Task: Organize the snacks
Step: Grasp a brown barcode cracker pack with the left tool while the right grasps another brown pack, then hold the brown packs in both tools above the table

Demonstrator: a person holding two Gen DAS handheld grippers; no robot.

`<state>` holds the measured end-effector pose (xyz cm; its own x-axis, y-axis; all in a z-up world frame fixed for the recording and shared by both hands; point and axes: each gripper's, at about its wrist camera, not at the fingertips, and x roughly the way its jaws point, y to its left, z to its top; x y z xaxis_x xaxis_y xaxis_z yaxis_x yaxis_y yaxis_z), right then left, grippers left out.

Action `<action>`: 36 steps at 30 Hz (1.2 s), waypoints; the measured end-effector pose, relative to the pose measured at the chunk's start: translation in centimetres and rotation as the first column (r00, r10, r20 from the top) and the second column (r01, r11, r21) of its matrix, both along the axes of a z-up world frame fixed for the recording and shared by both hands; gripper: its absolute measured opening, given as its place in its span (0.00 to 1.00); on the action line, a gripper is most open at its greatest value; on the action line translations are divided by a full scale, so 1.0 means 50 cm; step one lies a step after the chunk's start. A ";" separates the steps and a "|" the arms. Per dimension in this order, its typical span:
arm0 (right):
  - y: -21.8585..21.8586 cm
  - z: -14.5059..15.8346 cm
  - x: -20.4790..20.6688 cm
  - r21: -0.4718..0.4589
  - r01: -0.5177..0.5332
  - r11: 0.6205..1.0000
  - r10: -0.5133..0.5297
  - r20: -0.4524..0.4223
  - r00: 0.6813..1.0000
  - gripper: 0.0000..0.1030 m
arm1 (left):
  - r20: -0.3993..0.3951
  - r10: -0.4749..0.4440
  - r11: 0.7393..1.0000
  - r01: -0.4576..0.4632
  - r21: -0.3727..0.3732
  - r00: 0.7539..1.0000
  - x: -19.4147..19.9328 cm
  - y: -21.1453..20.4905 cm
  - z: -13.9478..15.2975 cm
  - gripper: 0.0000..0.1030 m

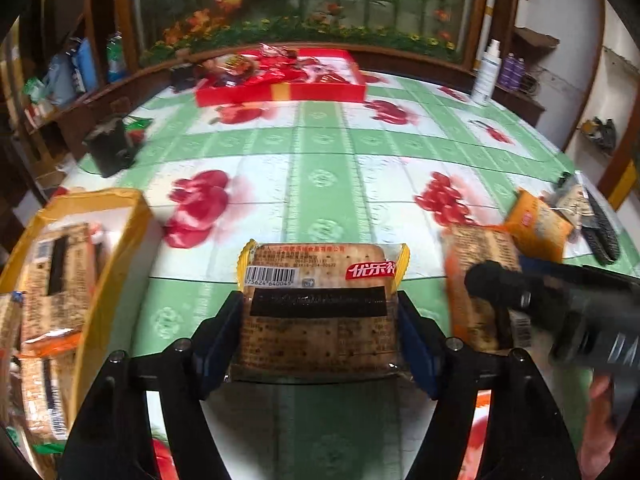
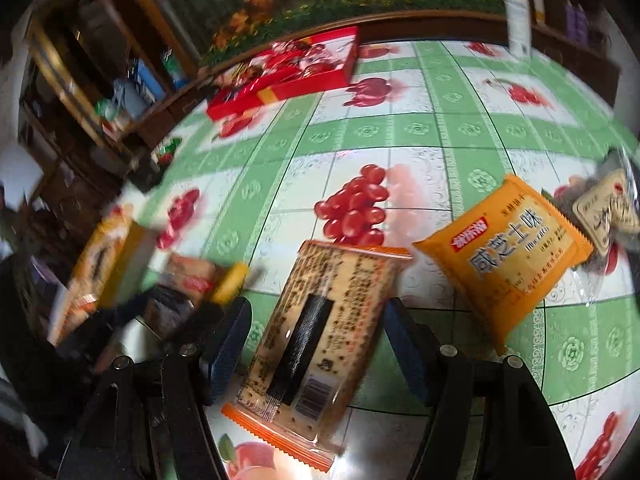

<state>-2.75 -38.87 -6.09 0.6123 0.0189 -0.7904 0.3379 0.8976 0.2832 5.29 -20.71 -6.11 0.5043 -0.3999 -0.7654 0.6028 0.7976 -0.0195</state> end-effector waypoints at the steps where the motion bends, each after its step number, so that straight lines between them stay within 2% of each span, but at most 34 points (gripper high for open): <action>1: 0.009 -0.002 0.003 -0.039 0.002 0.999 -0.002 -0.011 1.000 0.71 | 0.011 0.006 1.000 -0.006 0.012 1.000 0.001 0.002 -0.001 0.70; 4: 0.018 -0.011 0.009 -0.092 -0.006 0.996 0.003 -0.035 0.999 0.71 | 0.023 0.000 0.998 -0.001 0.070 1.000 -0.004 -0.007 -0.012 0.70; 7: 0.009 -0.013 0.005 -0.098 -0.018 0.995 0.014 -0.036 0.999 0.70 | 0.023 -0.003 0.997 0.001 0.074 1.000 -0.005 -0.007 -0.013 0.70; 10: -0.009 -0.011 -0.004 -0.120 0.001 0.993 -0.008 -0.055 0.998 0.62 | 0.019 -0.006 0.998 0.005 0.063 1.000 -0.006 -0.004 -0.012 0.70; 14: -0.015 -0.008 -0.009 -0.167 -0.011 0.986 0.003 -0.053 0.999 0.61 | 0.020 -0.006 0.998 0.004 0.065 1.000 -0.003 -0.004 -0.011 0.70; 17: -0.014 -0.011 -0.007 -0.157 -0.029 0.987 0.020 -0.055 0.998 0.62 | 0.019 -0.006 0.998 0.005 0.066 1.000 -0.002 -0.005 -0.012 0.70; 19: -0.012 -0.014 -0.004 -0.168 -0.031 0.985 0.019 -0.075 0.997 0.67 | 0.020 -0.006 0.998 0.005 0.067 1.000 -0.001 -0.004 -0.011 0.70; 21: 0.000 -0.016 -0.003 -0.201 -0.043 0.979 0.025 -0.090 0.996 0.67 | 0.022 -0.006 0.998 0.004 0.068 1.000 -0.002 -0.005 -0.012 0.70; 24: 0.017 -0.017 -0.003 -0.243 -0.047 0.969 0.023 -0.103 0.994 0.61 | 0.026 -0.007 0.998 0.005 0.068 1.000 -0.002 -0.004 -0.011 0.70; 28: 0.020 -0.011 -0.006 -0.240 -0.040 0.970 0.020 -0.083 0.996 0.59 | 0.049 -0.011 0.998 0.008 0.054 0.999 -0.010 -0.005 -0.005 0.70; 36: -0.001 0.022 -0.024 -0.217 0.033 0.976 -0.029 0.022 0.999 0.59 | 0.159 -0.026 1.000 0.023 0.021 0.987 -0.040 -0.008 0.024 0.70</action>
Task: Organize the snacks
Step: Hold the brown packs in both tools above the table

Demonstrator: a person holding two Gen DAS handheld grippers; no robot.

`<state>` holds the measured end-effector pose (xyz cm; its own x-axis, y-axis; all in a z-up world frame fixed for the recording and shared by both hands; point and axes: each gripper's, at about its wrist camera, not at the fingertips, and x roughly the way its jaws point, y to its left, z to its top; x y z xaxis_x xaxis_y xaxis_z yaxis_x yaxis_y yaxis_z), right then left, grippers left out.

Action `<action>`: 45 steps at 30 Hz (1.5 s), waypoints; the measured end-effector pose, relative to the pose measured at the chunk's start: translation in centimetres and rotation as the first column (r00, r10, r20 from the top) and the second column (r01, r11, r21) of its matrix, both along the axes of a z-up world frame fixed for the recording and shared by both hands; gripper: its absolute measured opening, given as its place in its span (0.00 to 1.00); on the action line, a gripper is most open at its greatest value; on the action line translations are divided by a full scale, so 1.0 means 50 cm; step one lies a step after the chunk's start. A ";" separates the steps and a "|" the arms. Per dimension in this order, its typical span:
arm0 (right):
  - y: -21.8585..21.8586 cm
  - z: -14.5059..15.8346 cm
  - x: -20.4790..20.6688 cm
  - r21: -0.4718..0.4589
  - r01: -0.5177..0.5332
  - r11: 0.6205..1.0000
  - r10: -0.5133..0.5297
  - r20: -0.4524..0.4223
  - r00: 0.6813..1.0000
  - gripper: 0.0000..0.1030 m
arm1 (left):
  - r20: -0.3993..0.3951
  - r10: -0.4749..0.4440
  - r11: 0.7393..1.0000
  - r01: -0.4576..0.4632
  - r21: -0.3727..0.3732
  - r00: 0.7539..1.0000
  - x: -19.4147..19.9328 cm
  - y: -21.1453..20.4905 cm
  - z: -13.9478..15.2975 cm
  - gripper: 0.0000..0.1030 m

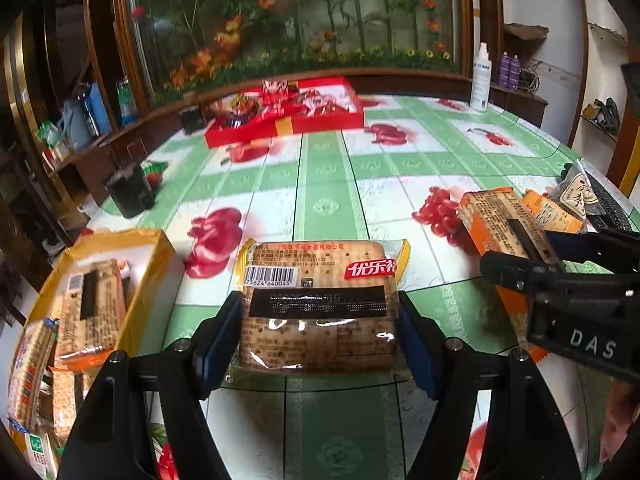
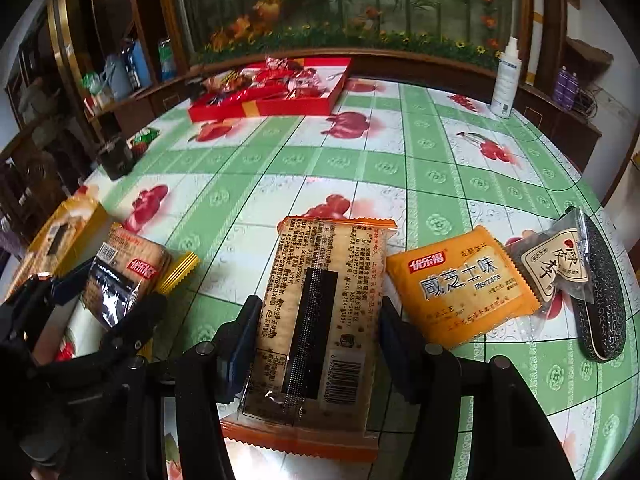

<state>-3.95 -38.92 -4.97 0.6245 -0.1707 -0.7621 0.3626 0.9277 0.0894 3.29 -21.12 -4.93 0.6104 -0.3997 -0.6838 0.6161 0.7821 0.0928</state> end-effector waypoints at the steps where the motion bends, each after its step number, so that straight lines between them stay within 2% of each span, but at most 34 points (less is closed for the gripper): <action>1: 0.000 0.002 0.001 0.001 -0.001 1.000 0.001 0.003 1.000 0.59 | 0.013 -0.003 1.000 0.003 -0.002 1.000 -0.004 -0.001 0.003 0.70; 6: 0.003 0.004 0.003 -0.001 -0.009 1.000 0.009 0.004 1.000 0.59 | 0.044 -0.004 1.000 0.004 -0.010 0.999 -0.010 -0.001 0.011 0.70; 27: 0.004 0.004 0.003 0.011 -0.007 1.000 0.007 0.008 1.000 0.59 | 0.040 0.001 1.000 0.000 -0.011 0.999 -0.007 0.003 0.011 0.70; 35: -0.003 0.016 -0.004 0.028 0.006 1.000 -0.008 0.054 0.999 0.59 | 0.057 0.008 0.998 -0.005 -0.056 0.998 -0.011 0.013 0.024 0.70; 40: 0.011 0.012 0.002 0.004 -0.002 1.000 0.002 0.046 0.999 0.59 | 0.055 0.041 0.996 -0.036 -0.080 0.998 -0.005 0.024 0.030 0.70; 45: 0.027 0.013 0.003 -0.032 -0.023 0.999 0.024 0.043 0.999 0.59 | 0.037 0.052 0.996 -0.049 -0.068 0.998 0.002 0.020 0.021 0.70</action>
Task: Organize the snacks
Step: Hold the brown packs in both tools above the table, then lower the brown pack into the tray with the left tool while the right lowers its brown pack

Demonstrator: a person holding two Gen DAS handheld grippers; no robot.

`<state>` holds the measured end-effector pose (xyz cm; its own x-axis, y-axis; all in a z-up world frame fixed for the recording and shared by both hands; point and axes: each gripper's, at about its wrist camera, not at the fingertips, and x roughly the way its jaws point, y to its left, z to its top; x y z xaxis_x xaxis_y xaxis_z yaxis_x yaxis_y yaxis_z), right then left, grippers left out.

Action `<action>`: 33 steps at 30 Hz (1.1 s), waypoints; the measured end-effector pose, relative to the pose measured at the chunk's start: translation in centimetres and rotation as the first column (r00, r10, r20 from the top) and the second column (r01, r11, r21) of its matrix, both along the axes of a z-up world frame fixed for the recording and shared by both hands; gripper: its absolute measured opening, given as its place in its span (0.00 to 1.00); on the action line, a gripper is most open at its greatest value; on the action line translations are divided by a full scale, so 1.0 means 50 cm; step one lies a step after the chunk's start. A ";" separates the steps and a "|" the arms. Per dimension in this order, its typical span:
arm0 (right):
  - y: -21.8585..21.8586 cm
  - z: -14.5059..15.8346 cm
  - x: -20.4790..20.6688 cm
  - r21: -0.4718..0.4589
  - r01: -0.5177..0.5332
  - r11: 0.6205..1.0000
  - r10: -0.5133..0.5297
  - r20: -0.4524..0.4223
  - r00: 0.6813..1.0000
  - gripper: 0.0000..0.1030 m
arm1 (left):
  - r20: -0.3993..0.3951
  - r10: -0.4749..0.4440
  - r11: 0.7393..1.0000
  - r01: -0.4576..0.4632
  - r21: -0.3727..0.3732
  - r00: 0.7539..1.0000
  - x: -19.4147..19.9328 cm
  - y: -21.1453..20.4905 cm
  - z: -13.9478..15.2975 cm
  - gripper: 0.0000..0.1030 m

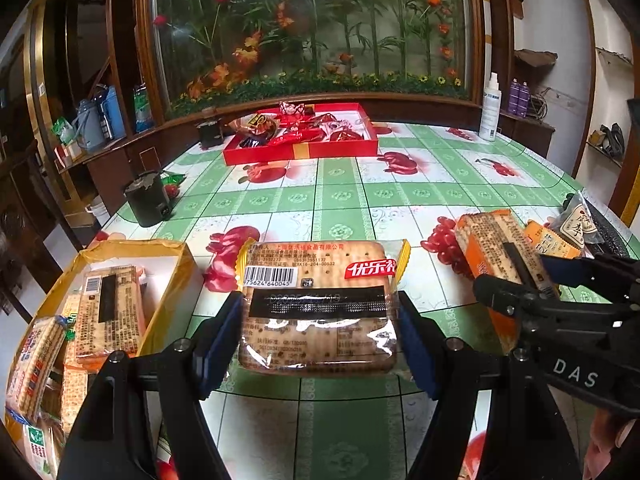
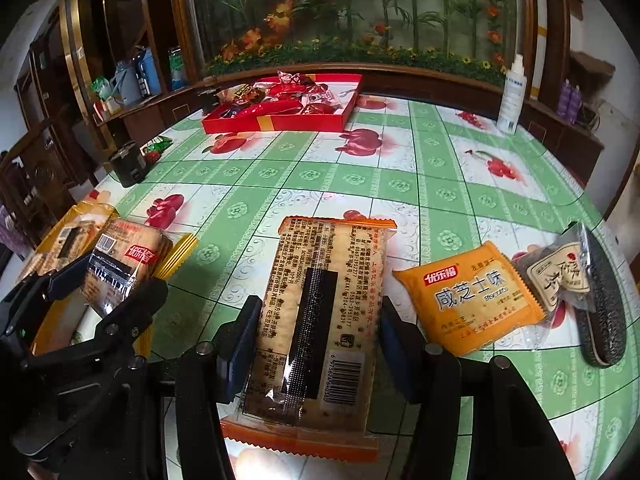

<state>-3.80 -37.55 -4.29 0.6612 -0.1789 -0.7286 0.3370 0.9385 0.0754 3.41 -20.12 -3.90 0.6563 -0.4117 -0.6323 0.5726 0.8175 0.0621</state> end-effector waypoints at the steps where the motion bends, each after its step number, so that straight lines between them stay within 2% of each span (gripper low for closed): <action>1: -0.003 0.000 -0.001 0.007 0.000 1.000 0.000 0.002 1.000 0.59 | 0.001 0.000 1.000 0.000 0.004 1.000 0.000 -0.002 -0.001 0.70; 7: -0.014 -0.002 -0.003 0.014 0.019 1.000 -0.019 0.003 1.000 0.59 | -0.003 -0.005 1.000 0.005 -0.002 1.000 0.001 -0.004 -0.004 0.70; 19: -0.031 -0.021 0.005 0.049 0.021 0.999 -0.020 -0.024 1.000 0.59 | -0.089 0.048 0.998 -0.051 -0.039 0.995 0.017 0.022 -0.003 0.70; 21: -0.040 -0.023 0.005 0.062 0.032 0.998 -0.031 -0.025 0.999 0.59 | -0.108 0.037 0.998 -0.043 -0.053 0.993 0.006 0.029 0.005 0.70; 26: -0.037 -0.021 -0.003 0.068 0.061 0.996 -0.060 -0.017 0.998 0.59 | -0.086 0.000 0.998 -0.005 -0.068 0.996 -0.026 0.055 0.033 0.70; 33: 0.032 0.009 -0.034 0.121 0.022 0.992 -0.028 0.043 0.999 0.59 | -0.076 0.005 0.993 -0.014 -0.120 0.997 -0.035 0.134 0.104 0.70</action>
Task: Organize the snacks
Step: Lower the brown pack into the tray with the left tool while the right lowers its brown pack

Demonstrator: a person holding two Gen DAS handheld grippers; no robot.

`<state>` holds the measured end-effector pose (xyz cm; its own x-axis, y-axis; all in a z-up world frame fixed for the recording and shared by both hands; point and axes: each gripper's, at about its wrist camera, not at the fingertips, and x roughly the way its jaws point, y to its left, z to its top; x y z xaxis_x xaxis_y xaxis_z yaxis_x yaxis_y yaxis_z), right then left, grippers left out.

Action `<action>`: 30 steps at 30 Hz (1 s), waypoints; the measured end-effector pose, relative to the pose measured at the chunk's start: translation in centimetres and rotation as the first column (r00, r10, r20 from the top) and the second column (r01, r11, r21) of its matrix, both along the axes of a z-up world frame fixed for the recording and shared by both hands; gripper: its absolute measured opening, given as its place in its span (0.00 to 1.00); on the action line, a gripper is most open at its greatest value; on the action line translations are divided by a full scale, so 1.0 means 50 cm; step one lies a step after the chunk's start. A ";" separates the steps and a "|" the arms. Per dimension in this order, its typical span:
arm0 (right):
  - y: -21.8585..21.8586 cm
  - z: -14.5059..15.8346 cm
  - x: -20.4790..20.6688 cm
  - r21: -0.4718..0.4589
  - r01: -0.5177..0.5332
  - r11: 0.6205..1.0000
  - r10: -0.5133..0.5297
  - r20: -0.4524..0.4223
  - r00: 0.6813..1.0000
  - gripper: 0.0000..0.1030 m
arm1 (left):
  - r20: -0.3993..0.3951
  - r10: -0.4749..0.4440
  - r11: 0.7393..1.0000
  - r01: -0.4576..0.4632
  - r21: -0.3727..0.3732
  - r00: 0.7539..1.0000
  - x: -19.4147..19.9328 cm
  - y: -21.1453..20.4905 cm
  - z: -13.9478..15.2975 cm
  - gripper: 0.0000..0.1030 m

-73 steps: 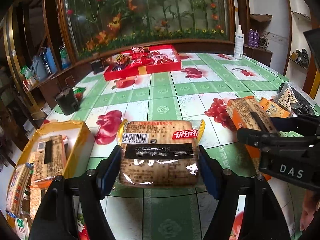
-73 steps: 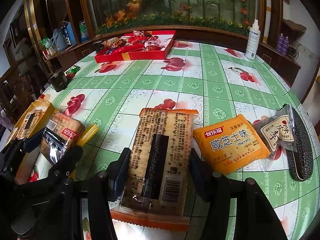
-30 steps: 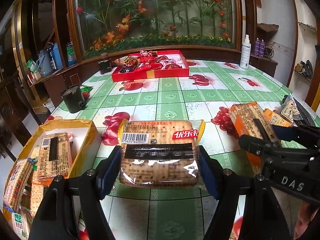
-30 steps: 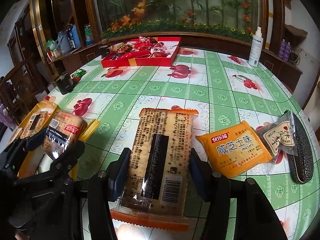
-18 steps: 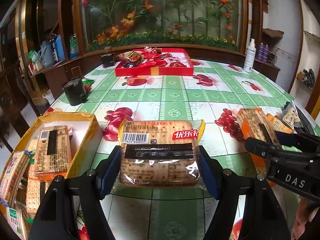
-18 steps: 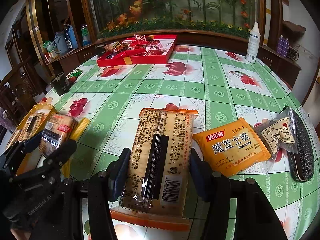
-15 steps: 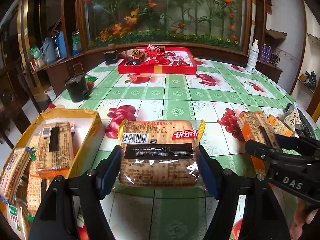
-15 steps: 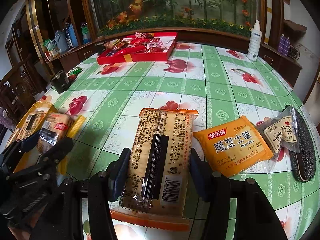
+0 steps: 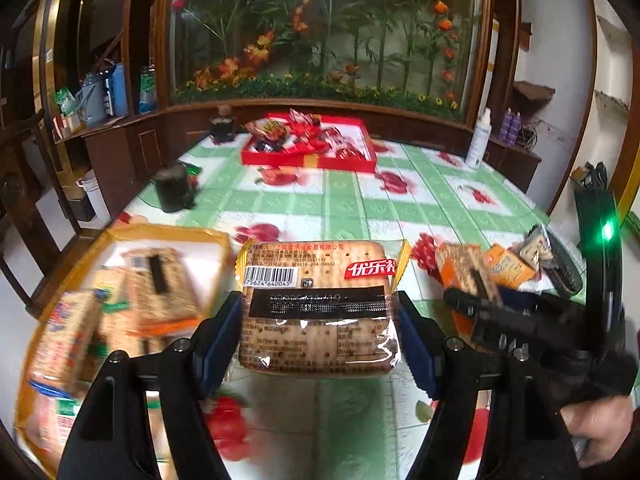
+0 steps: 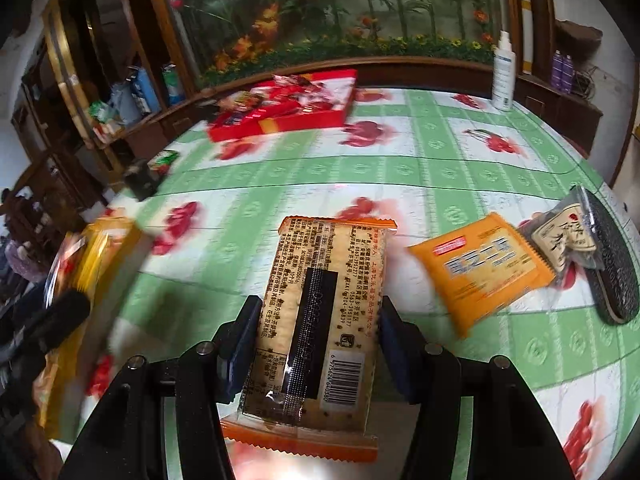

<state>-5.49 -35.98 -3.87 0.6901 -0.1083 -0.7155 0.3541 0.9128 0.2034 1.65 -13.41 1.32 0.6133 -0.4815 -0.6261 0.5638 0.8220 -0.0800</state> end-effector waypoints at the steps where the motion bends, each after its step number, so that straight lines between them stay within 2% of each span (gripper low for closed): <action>1: 0.016 0.003 -0.002 0.005 -0.013 1.000 0.013 0.006 1.000 0.59 | 0.002 0.007 1.000 -0.007 0.005 1.000 0.005 0.014 0.010 0.70; 4: 0.077 0.016 -0.003 0.027 -0.081 0.996 0.080 0.021 0.997 0.59 | -0.022 0.027 0.999 -0.027 0.020 0.999 0.031 0.062 0.033 0.71; 8: 0.168 0.054 0.006 0.027 -0.197 0.980 0.195 0.051 0.979 0.59 | -0.120 0.037 0.999 -0.038 -0.002 0.992 0.090 0.146 0.044 0.71; 10: 0.226 0.073 0.020 0.033 -0.275 0.961 0.272 0.056 0.961 0.60 | -0.146 0.051 0.999 -0.052 -0.003 0.988 0.123 0.187 0.045 0.71; 12: 0.282 0.082 0.039 0.033 -0.341 0.939 0.339 0.045 0.940 0.60 | -0.166 0.101 0.995 -0.098 0.027 0.981 0.171 0.231 0.042 0.71; 15: 0.358 0.086 0.071 0.032 -0.416 0.909 0.415 0.025 0.909 0.60 | -0.204 0.166 0.986 -0.161 0.041 0.965 0.240 0.283 0.025 0.71; 18: 0.426 0.082 0.099 0.031 -0.469 0.883 0.469 0.002 0.883 0.60 | -0.261 0.185 0.983 -0.181 0.037 0.948 0.302 0.315 0.000 0.71; 21: 0.479 0.071 0.127 0.007 -0.494 0.869 0.494 -0.024 0.869 0.60 | -0.306 0.182 0.983 -0.180 0.036 0.934 0.339 0.323 -0.026 0.71; 24: 0.503 0.049 0.151 0.027 -0.488 0.873 0.489 -0.054 0.871 0.60 | -0.329 0.169 0.986 -0.156 0.065 0.929 0.358 0.309 -0.056 0.71; 30: 0.524 0.006 0.176 0.043 -0.480 0.876 0.482 -0.086 0.872 0.60 | -0.322 0.155 0.987 -0.131 0.097 0.934 0.368 0.279 -0.078 0.71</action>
<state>3.34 -9.75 -3.55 0.5853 0.2349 -0.7761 -0.1097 0.9713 0.2112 20.04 0.53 -2.60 0.4274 -0.3497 -0.8337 0.3922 0.9026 -0.1775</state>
